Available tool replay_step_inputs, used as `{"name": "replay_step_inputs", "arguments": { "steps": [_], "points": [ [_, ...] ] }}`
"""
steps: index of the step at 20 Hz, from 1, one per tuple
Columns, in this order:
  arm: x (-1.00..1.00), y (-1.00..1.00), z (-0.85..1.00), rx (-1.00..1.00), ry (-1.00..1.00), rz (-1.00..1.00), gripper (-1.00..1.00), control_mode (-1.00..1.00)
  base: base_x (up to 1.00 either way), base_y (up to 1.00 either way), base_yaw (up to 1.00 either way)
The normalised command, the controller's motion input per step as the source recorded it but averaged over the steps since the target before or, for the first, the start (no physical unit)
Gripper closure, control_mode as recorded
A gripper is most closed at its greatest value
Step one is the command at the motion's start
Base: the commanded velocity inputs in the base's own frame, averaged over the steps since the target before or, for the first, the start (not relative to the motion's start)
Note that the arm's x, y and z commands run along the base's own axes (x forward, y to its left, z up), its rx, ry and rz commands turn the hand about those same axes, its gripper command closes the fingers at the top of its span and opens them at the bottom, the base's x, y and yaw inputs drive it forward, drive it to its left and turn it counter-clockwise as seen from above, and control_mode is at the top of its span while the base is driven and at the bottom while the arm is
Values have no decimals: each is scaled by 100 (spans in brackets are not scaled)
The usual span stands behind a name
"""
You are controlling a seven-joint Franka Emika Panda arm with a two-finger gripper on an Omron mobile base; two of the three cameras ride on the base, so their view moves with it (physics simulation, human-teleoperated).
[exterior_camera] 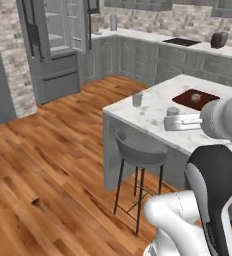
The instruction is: Take the cakes from the fridge and place them on the empty tray on the dining counter.
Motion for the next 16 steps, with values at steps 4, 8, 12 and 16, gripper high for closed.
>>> {"name": "replay_step_inputs", "arguments": {
  "steps": [4,8,12,16],
  "points": [
    [0,0,0,0,0,0,-100,100,100,28,14],
    [0,0,0,0,0,0,-100,100,100,22,11],
    [0,0,0,0,0,0,-100,100,100,17,12],
    [0,0,0,0,0,0,-100,100,100,8,12]
  ]
}}
